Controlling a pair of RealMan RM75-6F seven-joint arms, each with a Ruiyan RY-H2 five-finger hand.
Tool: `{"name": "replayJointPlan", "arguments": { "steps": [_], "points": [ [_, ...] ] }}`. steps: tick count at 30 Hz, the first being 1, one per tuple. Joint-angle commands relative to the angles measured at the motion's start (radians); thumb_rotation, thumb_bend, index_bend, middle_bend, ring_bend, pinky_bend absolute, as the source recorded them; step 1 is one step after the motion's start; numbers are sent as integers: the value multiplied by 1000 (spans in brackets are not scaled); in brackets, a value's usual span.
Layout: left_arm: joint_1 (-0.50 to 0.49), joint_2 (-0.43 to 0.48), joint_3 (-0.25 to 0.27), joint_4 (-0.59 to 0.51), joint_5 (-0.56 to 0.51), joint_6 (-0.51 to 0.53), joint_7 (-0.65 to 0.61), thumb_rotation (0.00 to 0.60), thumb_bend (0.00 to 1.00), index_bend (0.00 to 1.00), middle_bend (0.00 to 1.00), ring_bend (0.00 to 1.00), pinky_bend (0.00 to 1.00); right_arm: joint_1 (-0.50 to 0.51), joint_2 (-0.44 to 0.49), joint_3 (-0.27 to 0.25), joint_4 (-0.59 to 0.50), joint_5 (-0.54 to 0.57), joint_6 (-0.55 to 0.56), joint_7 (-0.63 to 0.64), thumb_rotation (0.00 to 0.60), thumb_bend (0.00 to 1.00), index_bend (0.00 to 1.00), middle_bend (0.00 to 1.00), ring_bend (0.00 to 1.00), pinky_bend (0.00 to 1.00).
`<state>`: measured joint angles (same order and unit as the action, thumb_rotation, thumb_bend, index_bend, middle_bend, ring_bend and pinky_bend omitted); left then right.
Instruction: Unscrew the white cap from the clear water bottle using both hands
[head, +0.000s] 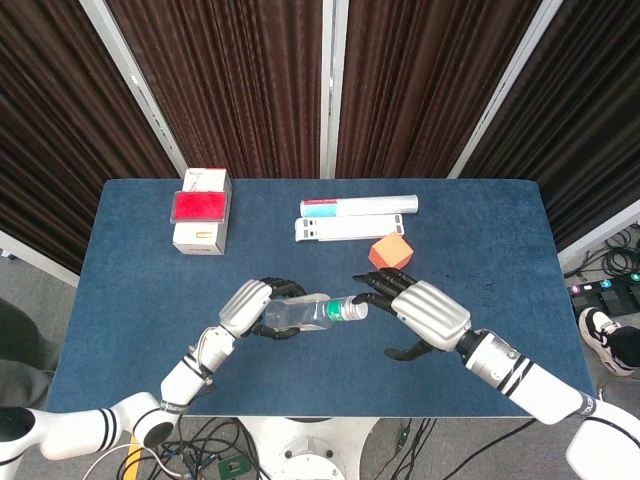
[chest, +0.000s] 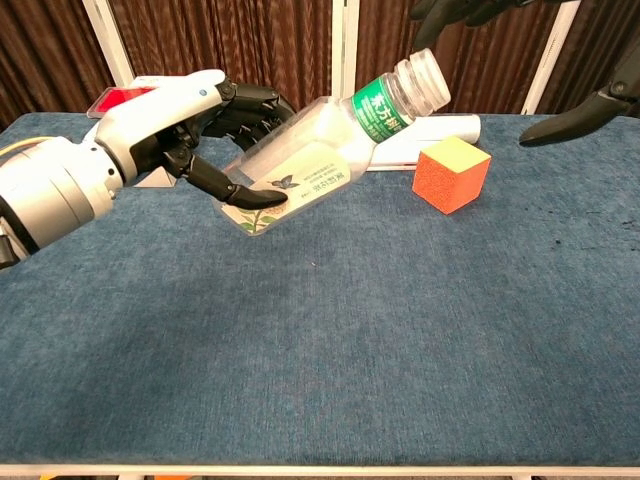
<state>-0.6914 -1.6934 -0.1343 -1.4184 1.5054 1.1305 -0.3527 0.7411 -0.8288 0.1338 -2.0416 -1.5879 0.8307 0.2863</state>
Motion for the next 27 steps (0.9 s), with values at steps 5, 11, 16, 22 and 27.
{"name": "replayJointPlan", "arguments": {
  "steps": [5,11,16,22,27],
  "points": [
    [-2,-2,-7,-10,-7,1,0,600,350,494,502,396,391,-3,-25,15,15,20,31,-45,600,172,207,38,0,0],
    [0,3,-11,-23,-12,4,-7,600,350,494,502,396,391,-8,-82,33,36,67,68,-139,600,278,207,50,0,0],
    [0,10,-14,-34,-14,5,-8,600,350,494,502,396,391,-9,-108,39,38,93,81,-183,600,293,230,61,0,0],
    [-1,13,-19,-44,-22,2,0,600,350,494,500,396,391,-4,-127,47,40,115,85,-214,600,293,252,70,0,0],
    [-2,16,-19,-51,-24,-1,5,600,350,494,500,396,391,-1,-142,53,45,133,90,-236,600,303,272,80,0,0]
  ]
}}
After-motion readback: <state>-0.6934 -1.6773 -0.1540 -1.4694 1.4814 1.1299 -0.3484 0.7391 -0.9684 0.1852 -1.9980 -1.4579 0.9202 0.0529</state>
